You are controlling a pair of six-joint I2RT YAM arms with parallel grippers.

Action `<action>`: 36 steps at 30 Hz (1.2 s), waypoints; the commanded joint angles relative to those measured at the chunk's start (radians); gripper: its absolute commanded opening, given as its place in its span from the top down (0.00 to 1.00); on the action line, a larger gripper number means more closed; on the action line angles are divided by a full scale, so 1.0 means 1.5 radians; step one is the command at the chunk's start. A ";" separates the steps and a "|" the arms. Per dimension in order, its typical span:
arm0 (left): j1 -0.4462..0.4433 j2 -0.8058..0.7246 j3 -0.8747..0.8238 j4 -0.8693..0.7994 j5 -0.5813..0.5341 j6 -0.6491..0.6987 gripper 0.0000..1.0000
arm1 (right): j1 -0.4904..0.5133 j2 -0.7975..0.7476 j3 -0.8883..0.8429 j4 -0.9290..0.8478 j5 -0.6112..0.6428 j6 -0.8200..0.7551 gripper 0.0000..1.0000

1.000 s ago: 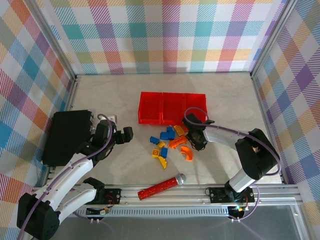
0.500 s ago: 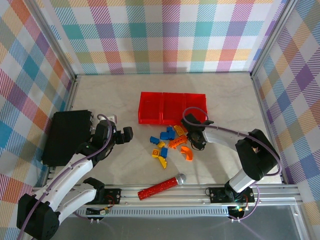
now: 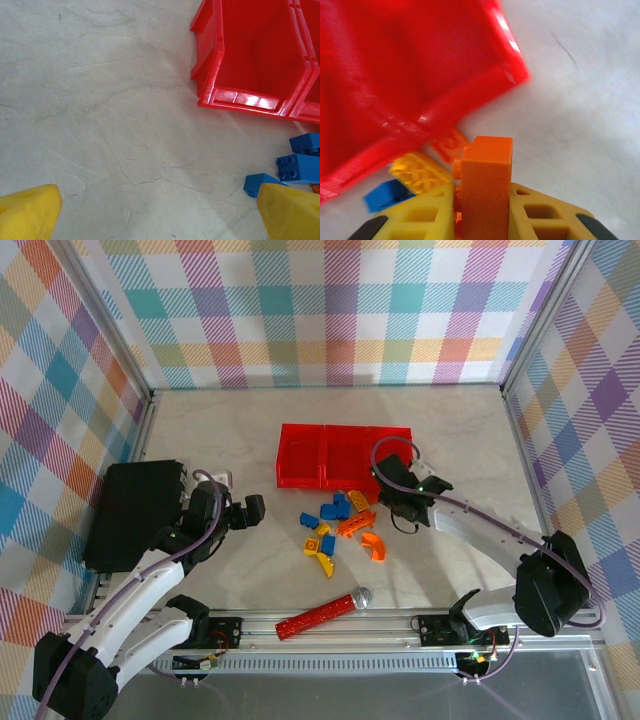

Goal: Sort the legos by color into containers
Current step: Pick up the lego from the center of the table, then place the lego in the container.

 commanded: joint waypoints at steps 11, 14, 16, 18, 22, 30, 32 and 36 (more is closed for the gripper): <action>-0.008 -0.057 -0.005 -0.044 0.005 -0.022 0.00 | -0.165 0.155 0.204 0.086 -0.237 -0.451 0.85; -0.008 -0.072 -0.008 -0.053 -0.001 -0.026 0.00 | -0.199 0.200 0.231 0.071 -0.287 -0.491 0.83; -0.008 -0.076 -0.009 -0.058 -0.004 -0.027 0.00 | -0.210 0.230 0.248 0.060 -0.308 -0.513 0.82; -0.008 -0.076 -0.008 -0.062 -0.008 -0.028 0.00 | -0.215 0.252 0.258 0.055 -0.319 -0.528 0.82; -0.008 -0.077 -0.007 -0.065 -0.009 -0.030 0.00 | -0.216 0.276 0.265 0.058 -0.331 -0.539 0.80; -0.008 -0.079 -0.007 -0.073 -0.016 -0.030 0.00 | -0.216 0.312 0.270 0.055 -0.320 -0.549 0.72; -0.008 -0.083 -0.010 -0.073 -0.017 -0.031 0.00 | -0.216 0.312 0.270 0.055 -0.316 -0.555 0.68; -0.008 -0.101 -0.017 -0.073 -0.021 -0.030 0.00 | -0.216 0.310 0.275 0.051 -0.313 -0.566 0.59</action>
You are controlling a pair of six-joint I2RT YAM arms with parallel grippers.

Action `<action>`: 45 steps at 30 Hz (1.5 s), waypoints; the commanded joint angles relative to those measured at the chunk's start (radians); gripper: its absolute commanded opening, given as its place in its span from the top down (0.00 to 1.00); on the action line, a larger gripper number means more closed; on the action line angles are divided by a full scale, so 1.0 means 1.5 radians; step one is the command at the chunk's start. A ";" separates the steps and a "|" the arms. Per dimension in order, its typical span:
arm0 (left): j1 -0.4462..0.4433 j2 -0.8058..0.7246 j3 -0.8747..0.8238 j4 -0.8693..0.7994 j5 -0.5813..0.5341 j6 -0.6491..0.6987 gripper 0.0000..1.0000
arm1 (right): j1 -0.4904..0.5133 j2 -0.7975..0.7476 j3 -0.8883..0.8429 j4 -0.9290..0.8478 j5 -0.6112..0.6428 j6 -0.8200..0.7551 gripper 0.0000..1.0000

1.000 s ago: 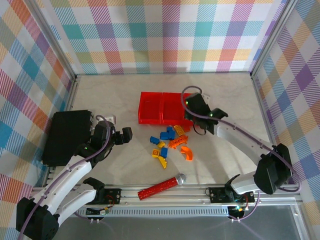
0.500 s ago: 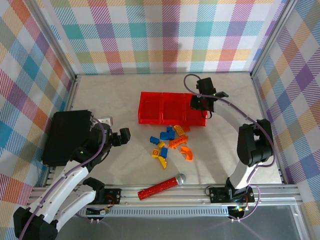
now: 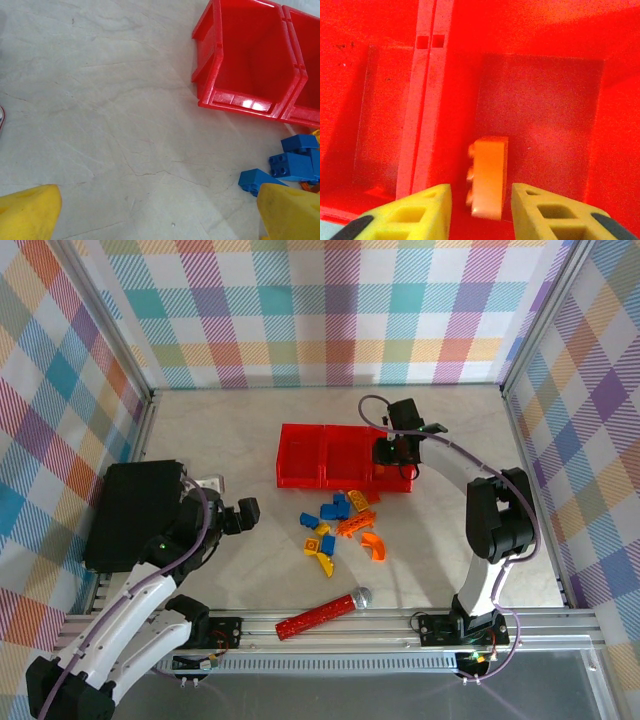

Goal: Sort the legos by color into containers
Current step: Place the lego in the container, then pick up the lego from the bottom-center of the table.

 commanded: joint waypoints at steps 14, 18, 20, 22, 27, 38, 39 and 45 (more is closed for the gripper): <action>-0.009 -0.097 -0.015 -0.055 0.005 -0.028 0.00 | 0.016 -0.169 -0.098 -0.033 -0.066 0.027 0.41; -0.010 -0.110 -0.023 -0.057 0.016 -0.035 0.00 | 0.069 -0.265 -0.194 -0.057 -0.071 0.072 0.37; -0.010 -0.112 -0.026 -0.059 0.017 -0.037 0.00 | 0.099 -0.301 -0.238 -0.069 -0.071 0.102 0.35; -0.010 -0.112 -0.030 -0.059 0.018 -0.038 0.00 | 0.138 -0.329 -0.278 -0.083 -0.066 0.127 0.33; -0.010 -0.114 -0.029 -0.061 0.015 -0.044 0.00 | 0.203 -0.362 -0.342 -0.131 -0.030 0.172 0.30; -0.010 -0.114 -0.030 -0.055 0.022 -0.064 0.00 | 0.208 -0.364 -0.401 -0.120 0.018 0.196 0.55; -0.010 -0.113 -0.030 -0.055 0.021 -0.065 0.00 | 0.208 -0.352 -0.399 -0.114 0.013 0.194 0.57; -0.010 -0.112 -0.029 -0.063 0.020 -0.066 0.00 | 0.209 -0.303 -0.389 -0.088 0.009 0.176 0.65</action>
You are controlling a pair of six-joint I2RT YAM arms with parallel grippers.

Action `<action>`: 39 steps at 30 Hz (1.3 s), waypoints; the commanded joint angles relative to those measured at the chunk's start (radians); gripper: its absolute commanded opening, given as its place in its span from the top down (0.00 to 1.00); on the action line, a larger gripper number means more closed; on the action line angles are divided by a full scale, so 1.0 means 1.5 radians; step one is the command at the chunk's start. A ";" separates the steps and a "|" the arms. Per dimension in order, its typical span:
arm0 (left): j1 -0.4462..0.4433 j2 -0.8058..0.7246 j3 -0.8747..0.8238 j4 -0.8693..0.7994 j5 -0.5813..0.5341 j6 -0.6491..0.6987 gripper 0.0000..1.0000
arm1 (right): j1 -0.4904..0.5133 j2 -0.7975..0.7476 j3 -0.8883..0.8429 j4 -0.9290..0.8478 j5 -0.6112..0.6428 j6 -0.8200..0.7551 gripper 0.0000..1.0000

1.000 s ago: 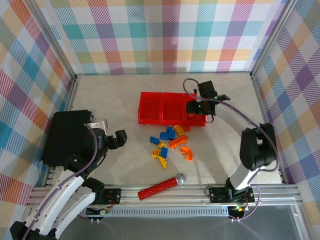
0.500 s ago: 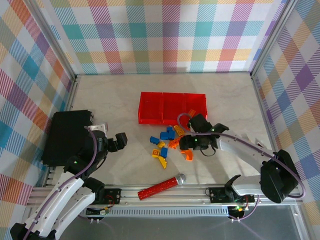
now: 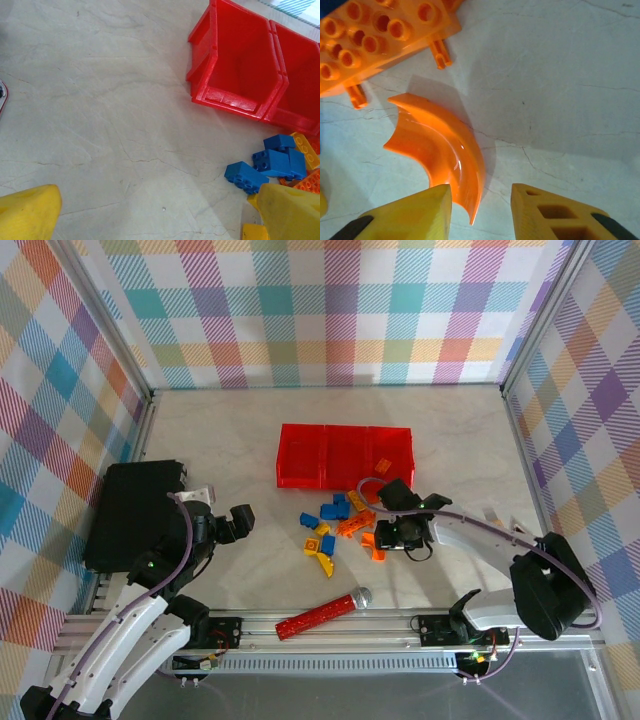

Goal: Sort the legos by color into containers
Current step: Pick up the lego from the bottom-center of the table.

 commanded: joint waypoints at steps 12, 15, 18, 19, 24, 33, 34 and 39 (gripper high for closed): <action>-0.007 0.007 -0.010 -0.001 0.014 -0.013 0.00 | 0.001 0.070 0.014 0.041 0.000 -0.030 0.71; -0.007 0.016 -0.011 0.004 0.013 -0.012 0.00 | 0.001 0.080 0.017 0.045 0.000 -0.033 0.72; -0.007 0.022 -0.011 0.008 0.013 -0.011 0.00 | 0.001 0.093 0.022 0.044 0.000 -0.039 0.77; -0.007 0.022 -0.012 0.008 0.013 -0.011 0.00 | 0.001 0.098 0.024 0.043 0.002 -0.042 0.78; -0.007 0.024 -0.013 0.010 0.011 -0.010 0.00 | 0.001 0.116 0.035 0.031 0.010 -0.043 0.87; -0.007 0.023 -0.013 0.005 0.009 -0.009 0.00 | 0.001 0.071 0.044 0.001 0.018 -0.035 0.95; -0.007 0.023 -0.013 0.005 0.009 -0.009 0.00 | 0.001 0.058 0.046 -0.005 0.017 -0.034 0.95; -0.007 0.022 -0.019 0.012 0.008 -0.013 0.00 | 0.001 -0.010 0.061 -0.024 0.006 -0.040 0.96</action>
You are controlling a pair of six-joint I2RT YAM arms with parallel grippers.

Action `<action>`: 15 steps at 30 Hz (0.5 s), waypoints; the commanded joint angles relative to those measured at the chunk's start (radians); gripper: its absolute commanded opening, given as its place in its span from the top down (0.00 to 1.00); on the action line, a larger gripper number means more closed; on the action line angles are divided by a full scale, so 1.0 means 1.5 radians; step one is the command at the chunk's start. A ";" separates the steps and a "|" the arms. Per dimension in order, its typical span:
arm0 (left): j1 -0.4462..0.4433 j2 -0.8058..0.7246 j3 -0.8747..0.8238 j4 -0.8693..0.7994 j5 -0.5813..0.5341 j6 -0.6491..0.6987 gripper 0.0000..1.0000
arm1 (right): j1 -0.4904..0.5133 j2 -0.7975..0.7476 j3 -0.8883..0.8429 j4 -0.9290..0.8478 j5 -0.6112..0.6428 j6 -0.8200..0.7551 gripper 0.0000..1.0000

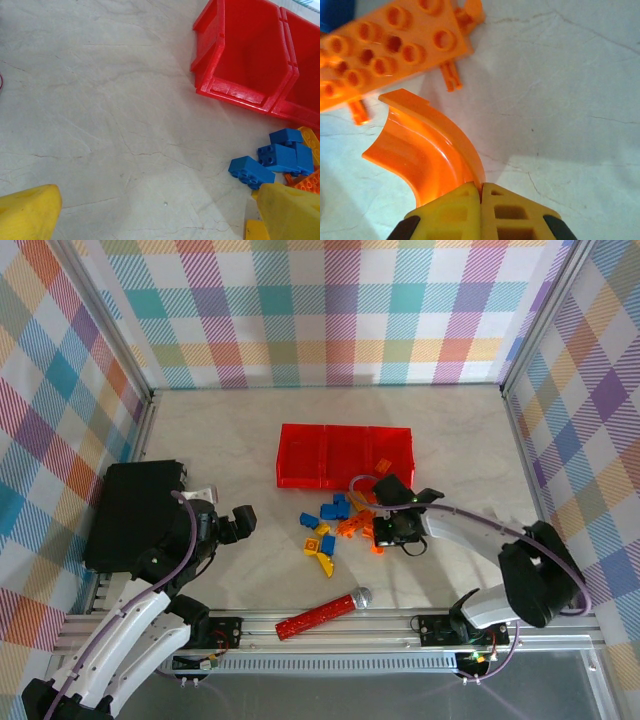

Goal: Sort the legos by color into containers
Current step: Pick up the lego from the bottom-center of the table, then place the lego in the container.

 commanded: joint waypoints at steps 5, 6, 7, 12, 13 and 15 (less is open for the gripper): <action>-0.008 -0.002 -0.017 0.018 0.006 -0.007 0.00 | -0.003 -0.084 0.073 -0.056 0.015 -0.009 0.98; -0.008 -0.002 -0.017 0.018 0.007 -0.007 0.00 | -0.008 -0.087 0.084 -0.058 0.020 -0.012 0.98; -0.008 -0.003 -0.017 0.018 0.007 -0.008 0.00 | -0.014 -0.088 0.100 -0.063 0.029 -0.019 0.98; -0.009 -0.009 -0.018 0.015 -0.002 -0.012 0.00 | -0.095 -0.034 0.207 -0.089 0.042 -0.077 1.00; -0.010 -0.017 -0.021 0.014 -0.006 -0.015 0.00 | -0.117 -0.017 0.235 -0.095 0.039 -0.089 1.00; -0.011 -0.034 -0.026 0.009 -0.008 -0.019 0.00 | -0.151 0.011 0.275 -0.089 0.025 -0.109 1.00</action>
